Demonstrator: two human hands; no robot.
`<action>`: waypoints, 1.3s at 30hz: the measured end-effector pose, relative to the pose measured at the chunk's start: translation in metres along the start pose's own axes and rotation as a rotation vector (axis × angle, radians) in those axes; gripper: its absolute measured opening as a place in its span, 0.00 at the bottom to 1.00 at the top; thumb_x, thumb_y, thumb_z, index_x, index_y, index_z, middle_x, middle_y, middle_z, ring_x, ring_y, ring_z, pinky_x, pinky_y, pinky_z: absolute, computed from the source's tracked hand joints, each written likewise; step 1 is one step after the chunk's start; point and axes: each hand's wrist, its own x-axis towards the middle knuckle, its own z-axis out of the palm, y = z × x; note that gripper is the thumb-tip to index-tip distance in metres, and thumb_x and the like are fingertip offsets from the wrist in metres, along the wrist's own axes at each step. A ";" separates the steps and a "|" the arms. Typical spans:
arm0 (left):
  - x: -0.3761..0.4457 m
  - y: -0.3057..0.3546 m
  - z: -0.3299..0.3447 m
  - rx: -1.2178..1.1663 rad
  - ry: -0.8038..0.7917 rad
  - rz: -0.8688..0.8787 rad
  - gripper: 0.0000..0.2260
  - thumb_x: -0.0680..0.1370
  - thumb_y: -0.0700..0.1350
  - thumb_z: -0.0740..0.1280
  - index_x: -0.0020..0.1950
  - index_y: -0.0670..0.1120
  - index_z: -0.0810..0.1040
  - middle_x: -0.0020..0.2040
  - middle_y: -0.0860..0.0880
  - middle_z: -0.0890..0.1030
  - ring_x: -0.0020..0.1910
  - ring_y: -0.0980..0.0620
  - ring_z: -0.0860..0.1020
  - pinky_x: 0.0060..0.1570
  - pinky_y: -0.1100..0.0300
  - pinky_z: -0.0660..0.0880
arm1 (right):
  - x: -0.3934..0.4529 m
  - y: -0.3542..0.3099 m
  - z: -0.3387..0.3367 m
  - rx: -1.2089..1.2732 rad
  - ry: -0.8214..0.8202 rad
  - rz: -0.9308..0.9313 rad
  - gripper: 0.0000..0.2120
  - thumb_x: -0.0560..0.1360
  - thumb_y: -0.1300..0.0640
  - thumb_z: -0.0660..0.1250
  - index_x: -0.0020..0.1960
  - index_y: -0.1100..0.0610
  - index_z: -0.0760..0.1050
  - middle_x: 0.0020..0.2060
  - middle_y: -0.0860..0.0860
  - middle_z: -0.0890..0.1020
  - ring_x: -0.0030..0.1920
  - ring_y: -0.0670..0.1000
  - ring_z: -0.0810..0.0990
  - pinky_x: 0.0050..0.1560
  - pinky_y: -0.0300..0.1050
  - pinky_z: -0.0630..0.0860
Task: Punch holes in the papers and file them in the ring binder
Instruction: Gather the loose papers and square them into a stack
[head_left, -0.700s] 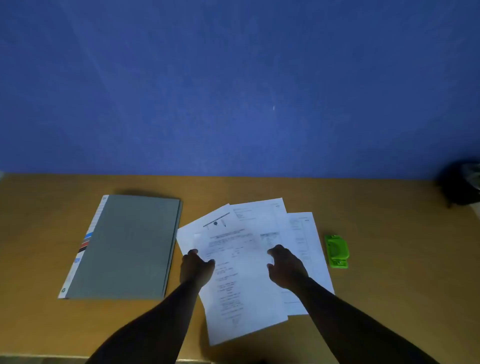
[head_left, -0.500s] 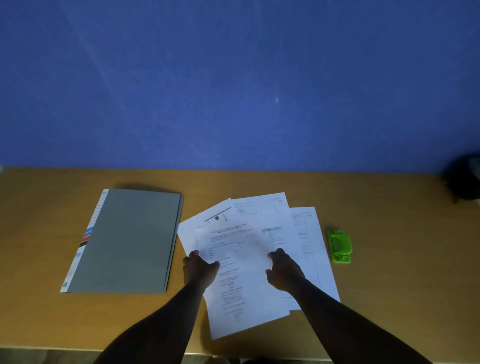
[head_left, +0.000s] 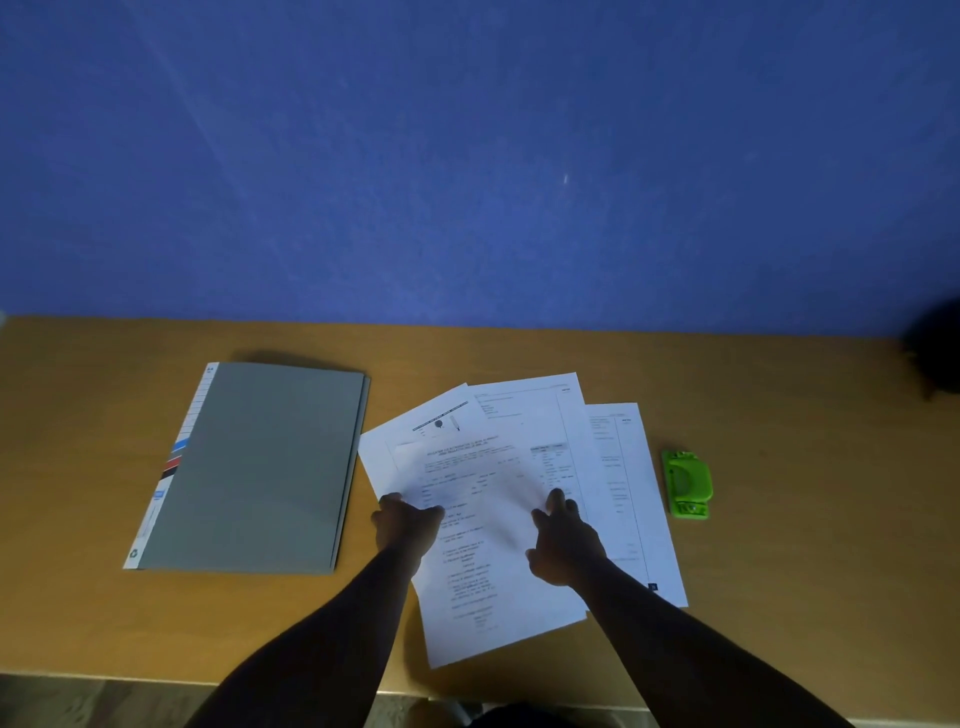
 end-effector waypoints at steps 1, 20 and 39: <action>0.001 0.000 0.000 -0.026 -0.016 -0.003 0.30 0.70 0.46 0.77 0.66 0.43 0.68 0.60 0.43 0.75 0.51 0.46 0.77 0.37 0.58 0.78 | 0.000 0.000 0.001 -0.007 0.000 -0.001 0.27 0.75 0.47 0.67 0.71 0.56 0.67 0.74 0.55 0.58 0.72 0.57 0.65 0.65 0.51 0.73; -0.008 0.025 -0.018 -0.224 -0.490 0.359 0.13 0.80 0.42 0.68 0.65 0.49 0.75 0.57 0.51 0.83 0.56 0.51 0.81 0.48 0.61 0.80 | 0.021 0.023 -0.023 0.730 0.175 0.286 0.38 0.65 0.46 0.78 0.69 0.52 0.65 0.62 0.51 0.72 0.62 0.54 0.73 0.59 0.53 0.79; 0.010 0.029 -0.012 0.049 0.285 -0.062 0.33 0.70 0.52 0.77 0.69 0.41 0.68 0.65 0.38 0.72 0.63 0.39 0.72 0.61 0.46 0.73 | 0.023 0.073 -0.053 1.284 0.238 0.278 0.09 0.76 0.59 0.70 0.55 0.56 0.80 0.45 0.51 0.84 0.42 0.51 0.81 0.36 0.41 0.76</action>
